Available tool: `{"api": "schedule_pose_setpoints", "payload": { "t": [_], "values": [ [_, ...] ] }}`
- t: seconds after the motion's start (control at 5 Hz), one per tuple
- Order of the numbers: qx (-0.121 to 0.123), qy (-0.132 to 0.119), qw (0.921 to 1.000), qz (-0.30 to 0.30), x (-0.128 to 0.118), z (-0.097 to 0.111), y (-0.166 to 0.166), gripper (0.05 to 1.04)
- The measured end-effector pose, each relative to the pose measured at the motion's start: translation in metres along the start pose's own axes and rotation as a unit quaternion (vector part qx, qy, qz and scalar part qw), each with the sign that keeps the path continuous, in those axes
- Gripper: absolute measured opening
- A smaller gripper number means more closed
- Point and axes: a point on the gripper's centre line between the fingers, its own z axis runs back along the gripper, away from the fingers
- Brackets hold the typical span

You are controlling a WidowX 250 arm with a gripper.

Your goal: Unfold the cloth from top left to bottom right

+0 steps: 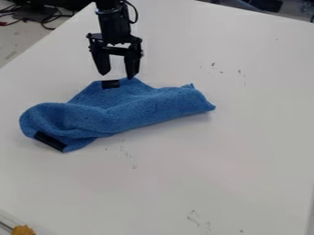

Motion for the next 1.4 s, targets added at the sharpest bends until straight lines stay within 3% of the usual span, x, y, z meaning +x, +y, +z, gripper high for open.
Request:
{"api": "schedule_pose_setpoints", "payload": {
  "t": [0.6, 0.8, 1.2, 1.4],
  "values": [
    [0.025, -0.016, 0.9983, 0.050, -0.010, -0.018, 0.026, 1.001],
    [0.021, -0.007, 0.9988, 0.044, -0.009, -0.027, 0.027, 0.947],
    [0.019, -0.003, 0.9992, 0.036, -0.004, -0.028, 0.033, 0.403],
    [0.017, 0.000, 0.9994, 0.029, -0.002, -0.028, 0.035, 0.244]
  ]
}}
